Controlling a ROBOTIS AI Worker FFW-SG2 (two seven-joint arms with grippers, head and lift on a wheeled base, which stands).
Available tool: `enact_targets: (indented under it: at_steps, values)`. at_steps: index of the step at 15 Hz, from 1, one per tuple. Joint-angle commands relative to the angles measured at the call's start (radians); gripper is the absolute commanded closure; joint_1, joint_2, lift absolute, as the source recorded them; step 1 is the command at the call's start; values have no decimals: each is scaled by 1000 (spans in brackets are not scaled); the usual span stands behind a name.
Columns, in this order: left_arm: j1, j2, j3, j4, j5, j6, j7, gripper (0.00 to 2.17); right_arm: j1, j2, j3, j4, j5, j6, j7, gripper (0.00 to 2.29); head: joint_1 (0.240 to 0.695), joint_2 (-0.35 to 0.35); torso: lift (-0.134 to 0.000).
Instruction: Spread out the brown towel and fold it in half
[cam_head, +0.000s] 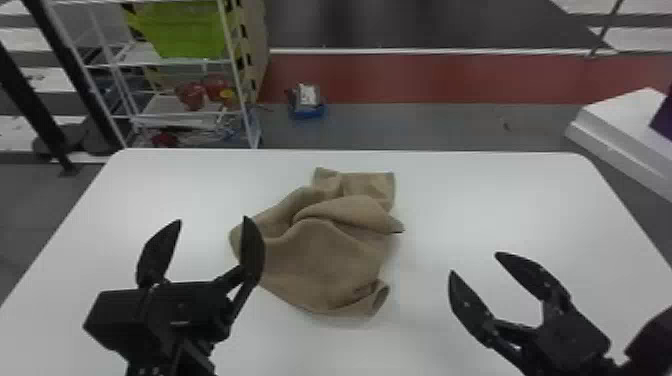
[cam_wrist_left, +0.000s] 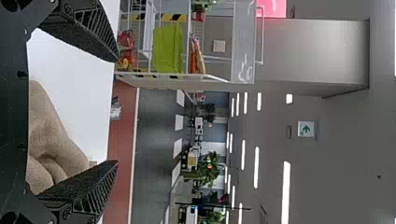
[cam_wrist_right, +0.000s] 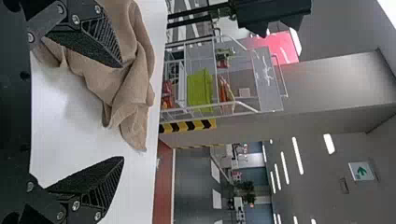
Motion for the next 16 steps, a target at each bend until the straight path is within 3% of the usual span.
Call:
enact_targets:
  at_steps: [1,5,7,10,16]
  values:
    - [-6,-3,1,11,-1,0,3,124,8,-21,95,-23,63,27,-1,218,695,44,-123]
    - [-6,-3,1,13,-1,0,17,124,-20,-54,285,-30,327,42,-33,289,695,158,-123]
    - [-6,-3,4,13,-1,0,17,124,-41,-57,325,-23,430,94,-33,289,695,228,-123]
    - [-5,-3,1,14,-1,3,17,124,-83,-57,331,22,470,156,-45,346,695,256,-123]
    - [-5,-3,-10,11,-12,6,5,124,-167,-57,237,154,396,162,-7,350,695,209,-123]
